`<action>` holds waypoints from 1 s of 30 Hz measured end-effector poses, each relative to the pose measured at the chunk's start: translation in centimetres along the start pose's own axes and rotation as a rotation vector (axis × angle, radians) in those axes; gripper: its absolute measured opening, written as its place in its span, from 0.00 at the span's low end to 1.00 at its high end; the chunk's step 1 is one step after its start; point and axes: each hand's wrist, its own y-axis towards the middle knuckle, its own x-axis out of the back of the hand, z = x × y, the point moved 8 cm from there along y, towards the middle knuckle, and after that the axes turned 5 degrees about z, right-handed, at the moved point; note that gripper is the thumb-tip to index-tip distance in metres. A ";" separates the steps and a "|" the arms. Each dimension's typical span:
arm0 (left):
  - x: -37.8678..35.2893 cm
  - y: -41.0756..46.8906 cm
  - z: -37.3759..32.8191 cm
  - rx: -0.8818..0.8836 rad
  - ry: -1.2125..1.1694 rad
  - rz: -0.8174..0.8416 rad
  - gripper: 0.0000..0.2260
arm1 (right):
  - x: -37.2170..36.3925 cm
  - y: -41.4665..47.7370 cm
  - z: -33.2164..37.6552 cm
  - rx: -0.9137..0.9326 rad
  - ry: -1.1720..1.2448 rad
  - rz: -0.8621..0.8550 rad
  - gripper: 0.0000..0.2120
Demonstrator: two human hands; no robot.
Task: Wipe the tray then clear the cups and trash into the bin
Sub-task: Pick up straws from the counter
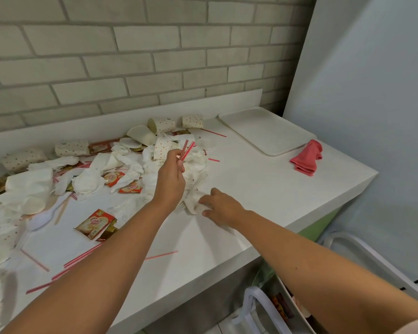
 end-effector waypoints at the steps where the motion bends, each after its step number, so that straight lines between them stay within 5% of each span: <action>1: -0.1 0.0 0.2 0.010 0.006 0.001 0.11 | 0.0 0.0 0.0 -0.003 -0.007 -0.006 0.17; 13: -4.8 0.1 -2.4 0.166 -0.377 0.135 0.08 | 7.2 -4.5 -3.6 -0.082 0.178 -0.124 0.08; 22: -13.3 -1.4 -9.4 0.011 -0.315 0.290 0.09 | 10.8 -12.2 -12.4 -0.294 0.265 -0.044 0.05; 30: -24.0 -7.8 -13.9 -0.059 -0.295 0.625 0.09 | 5.7 -18.4 -20.8 -0.497 0.301 0.098 0.07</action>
